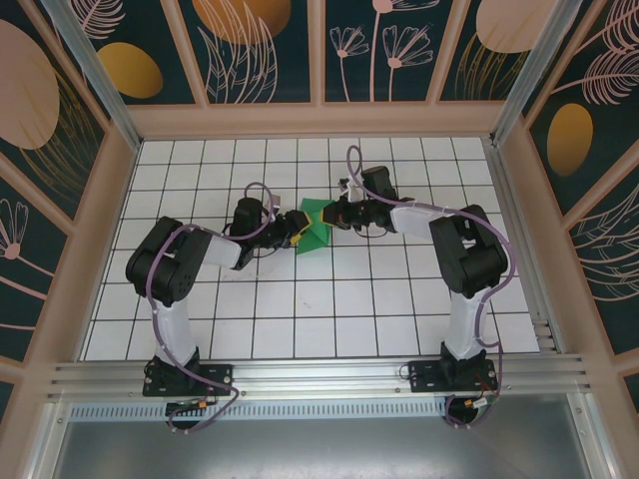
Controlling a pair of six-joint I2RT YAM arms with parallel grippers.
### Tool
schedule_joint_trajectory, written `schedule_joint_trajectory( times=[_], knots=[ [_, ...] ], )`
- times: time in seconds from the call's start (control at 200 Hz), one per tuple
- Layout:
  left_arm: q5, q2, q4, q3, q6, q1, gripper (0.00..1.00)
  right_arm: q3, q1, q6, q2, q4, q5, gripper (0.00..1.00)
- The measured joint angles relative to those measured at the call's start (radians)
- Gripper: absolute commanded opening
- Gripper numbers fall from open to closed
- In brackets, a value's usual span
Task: Fold a paper plane with a square sheet of paper (pick it up from the middle)
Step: Turn over the paper at the center of the table.
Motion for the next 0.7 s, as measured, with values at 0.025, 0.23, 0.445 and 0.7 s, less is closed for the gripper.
schedule_joint_trajectory(
  times=[0.025, 0.23, 0.445, 0.7],
  knots=[
    [0.002, 0.003, 0.009, 0.0, -0.007, 0.0, 0.5, 0.0, 0.0, 0.003, 0.0, 0.001, -0.001, 0.09],
    [0.018, 0.018, 0.076, 0.002, -0.044, 0.0, 0.39, -0.01, 0.0, 0.013, 0.0, 0.008, -0.018, 0.09],
    [0.021, 0.029, 0.109, 0.002, -0.06, 0.0, 0.33, -0.013, -0.001, 0.013, -0.002, 0.008, -0.022, 0.09],
    [0.021, 0.029, 0.117, 0.002, -0.06, 0.0, 0.29, -0.013, -0.013, 0.013, -0.013, 0.008, -0.021, 0.09]
  ],
)
